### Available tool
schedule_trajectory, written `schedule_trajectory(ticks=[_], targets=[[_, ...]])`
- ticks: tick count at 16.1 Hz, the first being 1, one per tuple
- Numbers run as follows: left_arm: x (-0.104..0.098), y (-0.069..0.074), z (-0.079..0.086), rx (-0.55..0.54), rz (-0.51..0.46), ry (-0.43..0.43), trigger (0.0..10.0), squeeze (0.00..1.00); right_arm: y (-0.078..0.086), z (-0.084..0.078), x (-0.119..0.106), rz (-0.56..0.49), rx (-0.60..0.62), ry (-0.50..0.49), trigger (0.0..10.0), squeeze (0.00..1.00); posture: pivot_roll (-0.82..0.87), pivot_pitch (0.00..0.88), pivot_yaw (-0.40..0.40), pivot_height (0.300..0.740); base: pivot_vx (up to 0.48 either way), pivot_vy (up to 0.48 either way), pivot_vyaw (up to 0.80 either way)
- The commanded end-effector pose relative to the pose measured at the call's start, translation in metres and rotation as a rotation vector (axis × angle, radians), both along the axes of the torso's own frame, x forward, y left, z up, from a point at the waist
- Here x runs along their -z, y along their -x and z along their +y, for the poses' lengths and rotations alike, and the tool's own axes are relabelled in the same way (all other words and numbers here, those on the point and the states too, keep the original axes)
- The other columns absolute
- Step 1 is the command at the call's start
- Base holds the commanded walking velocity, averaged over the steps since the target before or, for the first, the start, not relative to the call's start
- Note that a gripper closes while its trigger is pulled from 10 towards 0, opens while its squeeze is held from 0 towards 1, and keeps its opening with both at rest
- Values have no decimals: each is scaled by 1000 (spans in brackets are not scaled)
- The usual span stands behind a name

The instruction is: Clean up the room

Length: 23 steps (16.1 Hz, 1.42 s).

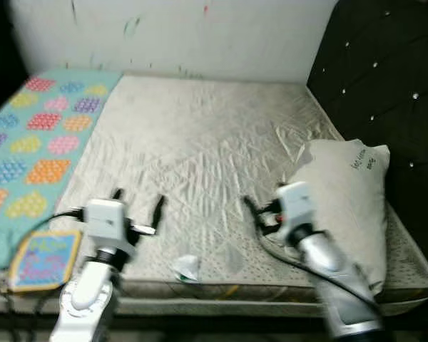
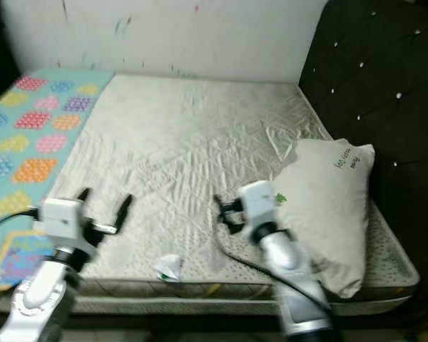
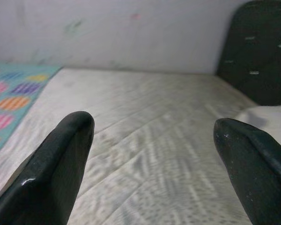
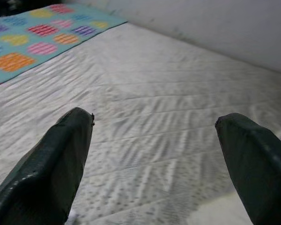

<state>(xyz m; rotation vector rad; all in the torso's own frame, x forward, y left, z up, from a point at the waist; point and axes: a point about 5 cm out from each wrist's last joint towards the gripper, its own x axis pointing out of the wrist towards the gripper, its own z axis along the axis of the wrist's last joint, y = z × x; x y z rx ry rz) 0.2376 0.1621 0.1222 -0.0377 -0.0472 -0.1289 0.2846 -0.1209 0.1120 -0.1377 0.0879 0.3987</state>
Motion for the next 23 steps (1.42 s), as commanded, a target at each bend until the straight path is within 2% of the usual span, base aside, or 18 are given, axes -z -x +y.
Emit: schedule_trajectory(ticks=[1,5,14,23], targets=[[1,-2,0,-17,16,-8,10000,0,-1,-4,-3,-18,6,10,10000,0,44,19,-66,740,0,0,0],[1,-2,-4,23,15,20,10000,0,-1,-4,-3,-43,-11,92,10000,0,42,19,-72,740,0,192,0],[0,-4,-5,18,17,34,10000,0,-4,-6,-2,-42,5,115,10000,0,33,34,-71,740,0,480,0],[-5,-2,-8,71,-19,59,10000,0,-5,-5,0,-42,2,117,10000,0,35,22,-70,740,0,0,0]])
